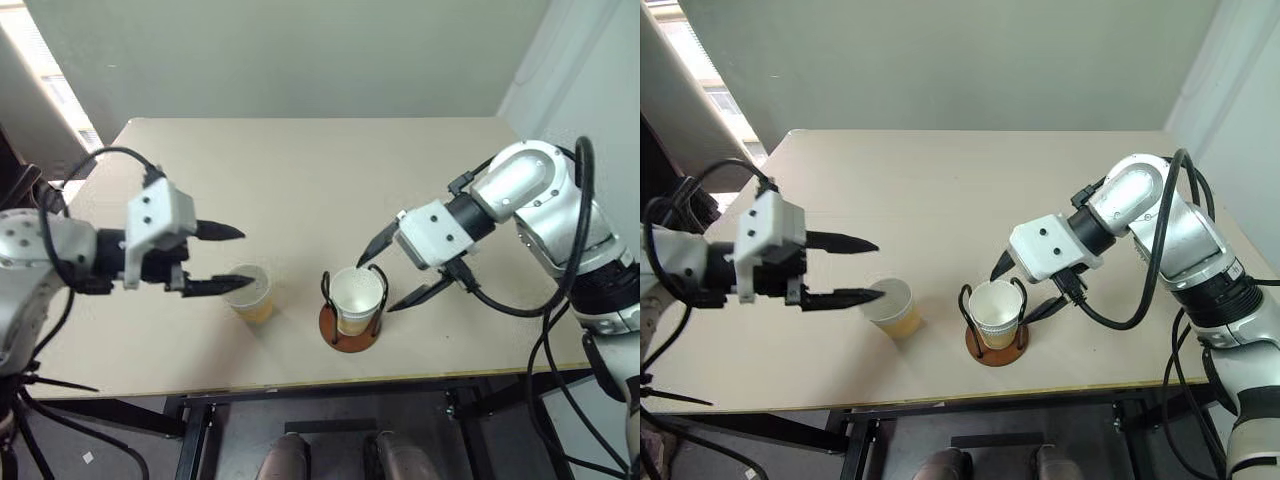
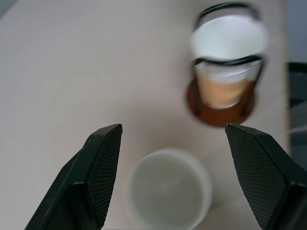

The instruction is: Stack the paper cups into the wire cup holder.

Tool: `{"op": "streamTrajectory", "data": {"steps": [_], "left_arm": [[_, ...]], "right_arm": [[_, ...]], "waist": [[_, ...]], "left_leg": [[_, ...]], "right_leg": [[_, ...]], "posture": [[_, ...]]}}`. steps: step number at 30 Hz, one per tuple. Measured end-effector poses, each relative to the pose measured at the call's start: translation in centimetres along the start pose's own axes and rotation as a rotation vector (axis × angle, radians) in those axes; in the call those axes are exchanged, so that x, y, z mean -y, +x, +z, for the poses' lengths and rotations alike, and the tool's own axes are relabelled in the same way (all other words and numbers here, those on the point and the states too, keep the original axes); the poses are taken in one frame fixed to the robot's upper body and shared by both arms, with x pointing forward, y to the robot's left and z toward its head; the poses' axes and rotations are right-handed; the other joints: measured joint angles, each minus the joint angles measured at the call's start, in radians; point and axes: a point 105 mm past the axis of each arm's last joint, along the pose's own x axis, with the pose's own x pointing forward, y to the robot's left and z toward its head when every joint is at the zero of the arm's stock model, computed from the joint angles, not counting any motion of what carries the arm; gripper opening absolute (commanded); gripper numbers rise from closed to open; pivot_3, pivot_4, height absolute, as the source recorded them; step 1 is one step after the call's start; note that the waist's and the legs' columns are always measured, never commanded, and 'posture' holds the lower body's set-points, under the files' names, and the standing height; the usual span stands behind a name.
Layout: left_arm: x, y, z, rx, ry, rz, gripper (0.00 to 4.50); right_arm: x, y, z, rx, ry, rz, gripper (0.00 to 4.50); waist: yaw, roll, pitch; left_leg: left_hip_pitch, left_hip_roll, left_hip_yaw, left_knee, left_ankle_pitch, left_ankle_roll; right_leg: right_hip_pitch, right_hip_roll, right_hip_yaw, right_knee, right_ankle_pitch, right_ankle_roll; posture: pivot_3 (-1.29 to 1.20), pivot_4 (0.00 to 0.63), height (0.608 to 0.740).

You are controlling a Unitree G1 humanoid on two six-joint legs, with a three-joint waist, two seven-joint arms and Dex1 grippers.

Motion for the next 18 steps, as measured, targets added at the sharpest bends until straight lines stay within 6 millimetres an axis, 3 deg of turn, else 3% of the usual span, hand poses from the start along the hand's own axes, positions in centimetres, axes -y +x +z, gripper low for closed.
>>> {"op": "streamTrajectory", "data": {"steps": [4,6,12,18], "left_arm": [[-2.3,-1.1,-1.6,-0.074,0.013,0.004,3.69],[-2.4,-0.7,-2.6,-0.111,0.014,-0.038,3.69],[-1.6,3.6,-5.2,-0.153,-0.011,-0.234,3.69],[-3.2,5.4,-6.7,-0.198,-0.038,-0.222,3.69]], "right_arm": [[4.2,-2.6,1.4,0.133,0.057,-0.298,4.41],[4.9,-2.5,1.8,0.174,0.079,-0.364,4.41],[4.1,-0.7,2.2,0.274,0.175,-0.396,4.41],[3.6,-0.6,2.7,0.279,0.201,-0.442,4.41]], "waist": [[0.001,0.0,0.0],[0.002,0.0,0.0],[0.011,0.0,0.0],[0.01,0.0,0.0]], "left_leg": [[0.0,0.0,0.0,-0.001,0.0,0.0],[-0.001,0.0,0.0,-0.002,-0.001,0.0],[-0.015,-0.001,-0.001,0.002,-0.003,-0.001],[-0.016,-0.001,-0.002,0.002,-0.002,-0.001]], "right_leg": [[-0.001,0.0,0.0,0.0,-0.001,-0.001],[-0.003,0.0,0.0,0.0,-0.001,-0.002],[-0.013,-0.001,0.0,-0.001,0.005,0.008],[-0.014,-0.001,-0.001,-0.002,0.005,0.01]], "posture": [[0.0,0.15,0.74],[0.0,0.15,0.74],[0.0,0.15,0.74],[0.0,0.15,0.74]]}}
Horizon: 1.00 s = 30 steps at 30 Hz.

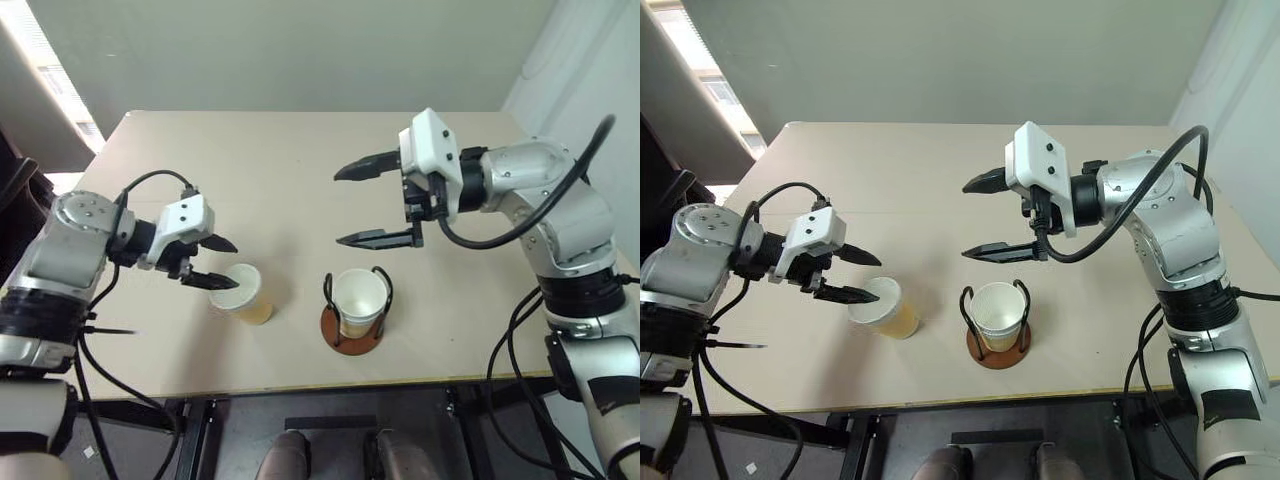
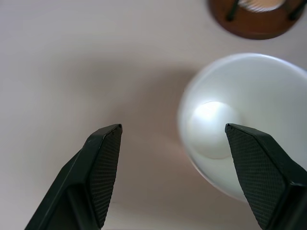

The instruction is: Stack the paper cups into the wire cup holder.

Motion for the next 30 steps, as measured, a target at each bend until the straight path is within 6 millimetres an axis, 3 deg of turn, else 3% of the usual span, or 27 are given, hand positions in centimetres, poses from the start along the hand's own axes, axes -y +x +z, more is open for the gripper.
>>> {"op": "streamTrajectory", "data": {"steps": [2,5,12,14,22,26,30], "left_arm": [[-0.3,0.5,-0.1,-0.006,-0.001,-0.009,3.69],[0.0,1.5,-0.4,-0.012,-0.006,-0.053,3.09],[0.0,1.6,0.1,-0.01,0.013,-0.083,0.58],[0.1,1.6,0.1,-0.01,0.014,-0.089,0.06],[-0.2,0.4,1.4,0.053,0.014,-0.064,0.06],[-1.3,-2.1,4.0,0.155,0.047,0.005,0.06],[-2.4,-5.2,9.6,0.338,0.154,0.052,0.06]], "right_arm": [[-0.4,0.1,-0.1,0.002,0.012,-0.001,4.41],[-0.6,0.0,-0.1,-0.009,0.016,-0.011,4.45],[-0.5,-0.4,-0.2,-0.035,0.009,-0.037,4.45],[-0.4,-0.6,-0.3,-0.044,0.009,-0.046,4.45],[-0.4,-1.1,-0.5,-0.064,0.007,-0.048,4.45],[-1.3,-3.9,-1.2,-0.106,0.071,0.002,4.45],[-2.0,-8.1,-1.3,-0.143,0.129,0.018,4.45]], "waist": [[0.0,0.0,0.0],[-0.001,0.0,0.0],[-0.001,0.0,0.0],[-0.001,0.0,0.0],[-0.001,0.0,0.0],[0.007,-0.001,0.0],[0.018,-0.001,0.0]], "left_leg": [[0.0,0.0,0.0,0.0,0.0,0.0],[0.0,0.0,0.0,0.001,0.001,0.001],[0.0,0.0,0.0,0.001,0.003,0.003],[0.0,0.0,0.0,0.001,0.003,0.003],[0.0,0.0,0.0,0.003,0.003,0.004],[-0.002,0.0,0.0,0.003,0.003,0.004],[-0.004,0.0,0.001,0.003,0.004,0.005]], "right_leg": [[0.0,0.0,0.0,0.0,0.001,0.002],[0.0,0.0,0.0,0.0,0.002,0.004],[0.001,0.0,0.0,0.0,0.004,0.007],[0.001,0.0,0.0,0.0,0.004,0.008],[0.001,0.0,0.0,0.0,0.005,0.009],[0.003,0.0,0.0,-0.002,0.005,0.009],[0.005,0.0,0.001,-0.008,0.006,0.012]], "posture": [[0.0,0.15,0.74],[0.0,0.15,0.74],[0.0,0.15,0.74],[0.0,0.15,0.74],[0.0,0.15,0.74],[0.0,0.15,0.74],[0.0,0.15,0.74]]}}
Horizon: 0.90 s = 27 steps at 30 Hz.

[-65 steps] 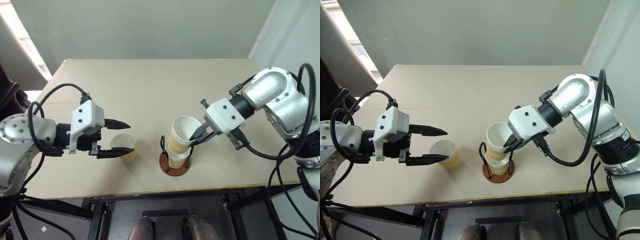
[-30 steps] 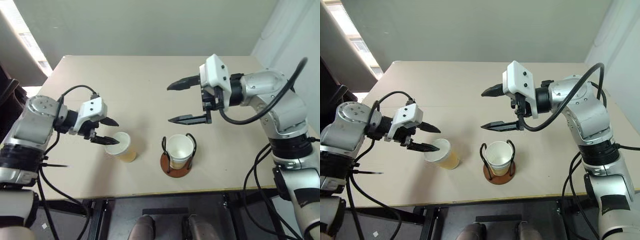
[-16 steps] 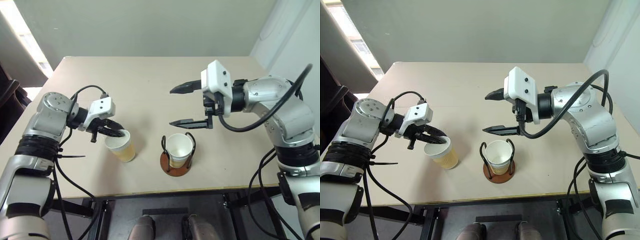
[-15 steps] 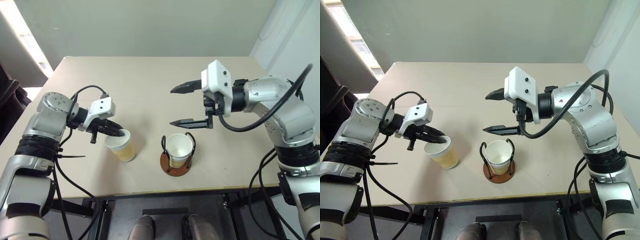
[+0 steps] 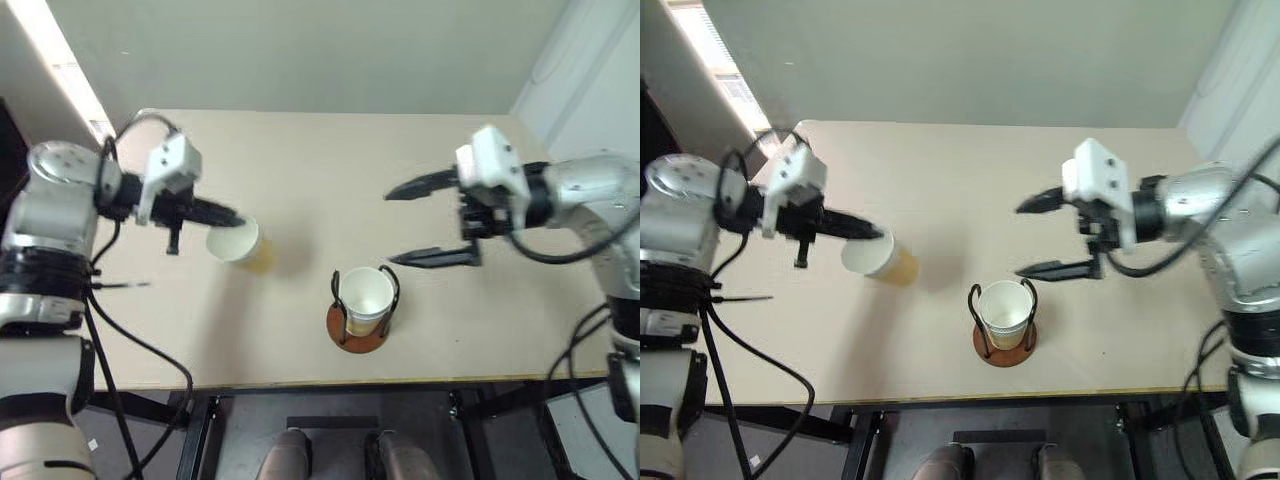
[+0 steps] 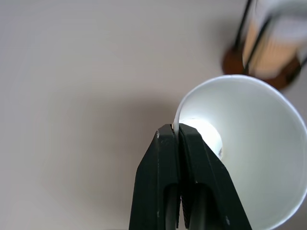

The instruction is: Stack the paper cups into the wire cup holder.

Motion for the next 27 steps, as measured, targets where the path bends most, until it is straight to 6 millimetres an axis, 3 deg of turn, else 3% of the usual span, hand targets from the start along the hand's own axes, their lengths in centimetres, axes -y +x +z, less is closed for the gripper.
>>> {"op": "streamTrajectory", "data": {"steps": [2,4,8,13,20,27], "left_arm": [[-0.1,0.2,2.8,0.065,0.073,-0.027,0.06],[0.5,0.9,4.3,0.098,0.12,-0.086,0.06],[2.7,4.6,5.6,0.147,0.156,-0.286,0.06],[4.4,7.6,7.7,0.162,0.258,-0.442,0.06],[5.4,9.6,9.2,0.222,0.285,-0.542,0.06],[6.1,11.6,7.8,0.18,0.267,-0.606,0.06]], "right_arm": [[0.1,-1.9,0.1,0.006,0.026,-0.023,4.45],[-0.2,-3.2,0.3,0.009,0.04,-0.03,4.45],[-1.0,-3.1,0.0,0.02,0.072,-0.001,4.45],[-1.2,-2.8,0.1,0.012,0.068,-0.014,4.45],[-1.8,-2.2,-0.3,-0.014,0.076,-0.022,4.45],[-2.8,-1.6,-0.7,-0.029,0.092,-0.014,4.45]], "waist": [[0.0,0.0,0.0],[-0.002,0.001,0.0],[-0.006,0.001,0.0],[-0.007,0.002,0.0],[-0.004,0.002,0.001],[0.001,0.003,0.001]], "left_leg": [[0.0,-0.001,0.001,-0.001,0.0,0.001],[0.003,-0.002,0.001,-0.001,0.0,0.002],[0.003,-0.002,0.001,0.001,0.0,0.003],[0.002,-0.003,0.001,0.006,0.0,0.005],[0.0,-0.004,0.002,0.013,-0.002,0.01],[0.0,-0.005,0.002,0.015,-0.004,0.013]], "right_leg": [[0.001,-0.001,0.0,-0.003,0.001,0.002],[0.005,-0.002,0.002,-0.005,0.001,0.002],[0.006,-0.002,0.001,-0.005,0.002,0.007],[0.008,-0.002,0.002,-0.006,0.004,0.01],[0.011,-0.004,0.002,-0.007,0.004,0.016],[0.014,-0.004,0.002,-0.008,0.003,0.019]], "posture": [[0.0,0.15,0.74],[0.0,0.15,0.74],[0.0,0.15,0.74],[0.0,0.15,0.74],[0.0,0.15,0.74],[0.0,0.15,0.74]]}}
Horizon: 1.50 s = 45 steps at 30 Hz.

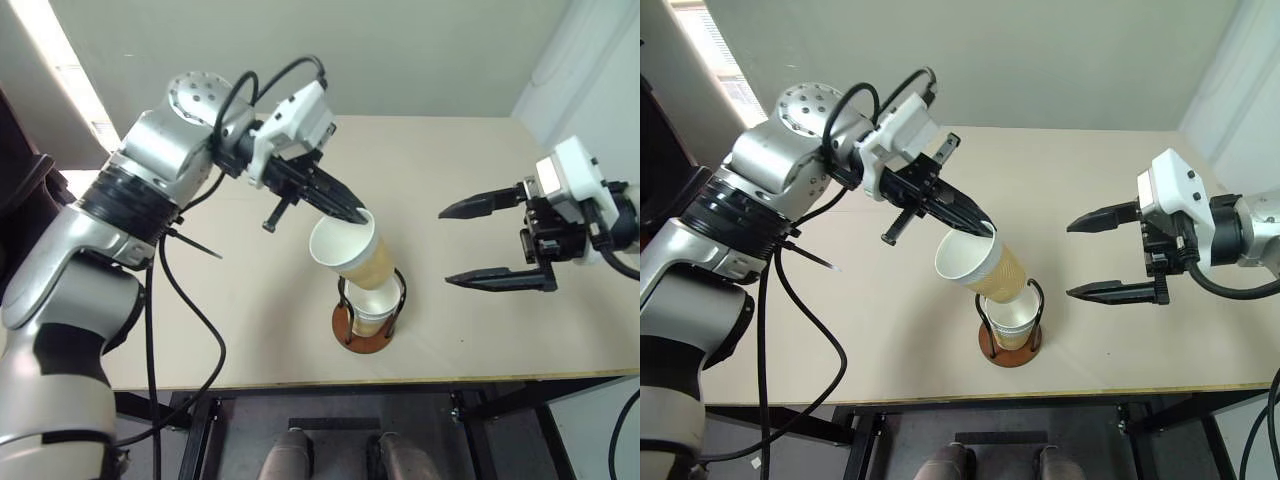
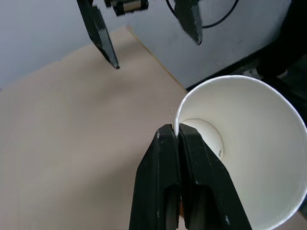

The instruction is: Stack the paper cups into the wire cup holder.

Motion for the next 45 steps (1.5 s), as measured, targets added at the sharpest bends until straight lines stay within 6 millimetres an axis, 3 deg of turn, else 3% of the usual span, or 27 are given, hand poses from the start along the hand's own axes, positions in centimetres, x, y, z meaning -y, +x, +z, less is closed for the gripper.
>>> {"op": "streamTrajectory", "data": {"steps": [5,16,20,26,31,35,38,42,45], "left_arm": [[-0.3,1.4,-1.0,-0.02,-0.009,-0.03,0.06],[-0.6,1.8,-1.5,-0.056,0.018,-0.033,0.06],[-0.5,2.0,-1.4,-0.06,0.015,-0.045,0.94],[-1.0,2.5,-1.9,-0.106,0.05,-0.044,2.99],[-2.0,2.7,-1.6,-0.1,0.093,-0.001,2.99],[-2.6,1.4,-1.6,-0.101,0.087,0.07,2.99],[-2.0,-1.0,-2.4,-0.103,0.039,0.145,2.99],[1.7,-5.7,-5.4,-0.126,-0.138,0.267,2.99],[6.6,-9.2,-7.8,-0.146,-0.328,0.372,2.99]], "right_arm": [[-0.5,0.0,0.2,0.003,0.006,0.004,4.45],[-0.7,0.1,0.3,-0.001,0.002,-0.014,4.45],[-0.6,0.2,0.3,0.001,0.003,-0.022,4.45],[-0.6,0.1,0.3,0.003,0.003,-0.023,4.45],[-0.5,0.1,0.3,0.003,-0.001,-0.023,4.45],[-0.2,0.3,0.2,0.005,-0.001,-0.011,4.45],[0.0,0.4,-0.2,0.004,0.003,0.002,4.45],[0.9,0.0,-1.2,0.001,0.04,0.007,4.45],[2.4,-1.2,-2.1,0.06,0.105,0.011,4.45]], "waist": [[0.006,0.0,0.0],[0.007,0.0,0.0],[0.007,0.0,0.0],[0.009,0.0,0.0],[0.009,0.0,0.0],[0.008,0.0,0.0],[0.003,0.0,0.0],[-0.011,0.001,-0.001],[-0.018,0.001,-0.001]], "left_leg": [[-0.001,-0.001,0.0,0.002,-0.001,0.001],[-0.001,-0.001,0.001,0.003,-0.001,0.002],[-0.001,-0.002,0.001,0.004,-0.001,0.002],[-0.001,-0.002,0.0,0.006,-0.003,0.004],[-0.001,-0.002,0.001,0.008,-0.004,0.006],[-0.001,-0.002,0.001,0.008,-0.004,0.006],[0.0,-0.002,0.002,0.008,-0.005,0.006],[0.002,-0.001,0.001,0.007,-0.003,0.001],[0.002,-0.001,0.002,0.005,-0.001,-0.003]], "right_leg": [[0.001,-0.001,0.0,-0.001,0.0,0.003],[0.002,-0.001,0.001,-0.001,-0.003,0.008],[0.003,-0.001,0.001,-0.001,-0.004,0.009],[0.005,-0.001,0.001,-0.001,-0.005,0.01],[0.006,-0.002,0.001,-0.001,-0.005,0.011],[0.006,-0.001,0.001,-0.001,-0.005,0.011],[0.005,-0.001,0.001,0.0,-0.005,0.011],[0.004,0.001,0.002,0.0,-0.006,0.01],[0.003,0.001,0.003,0.0,-0.007,0.008]], "posture": [[0.0,0.15,0.74],[0.0,0.15,0.74],[0.0,0.15,0.74],[0.0,0.15,0.74],[0.0,0.15,0.74],[0.0,0.15,0.74],[0.0,0.15,0.74],[0.0,0.15,0.74],[0.0,0.15,0.74]]}}
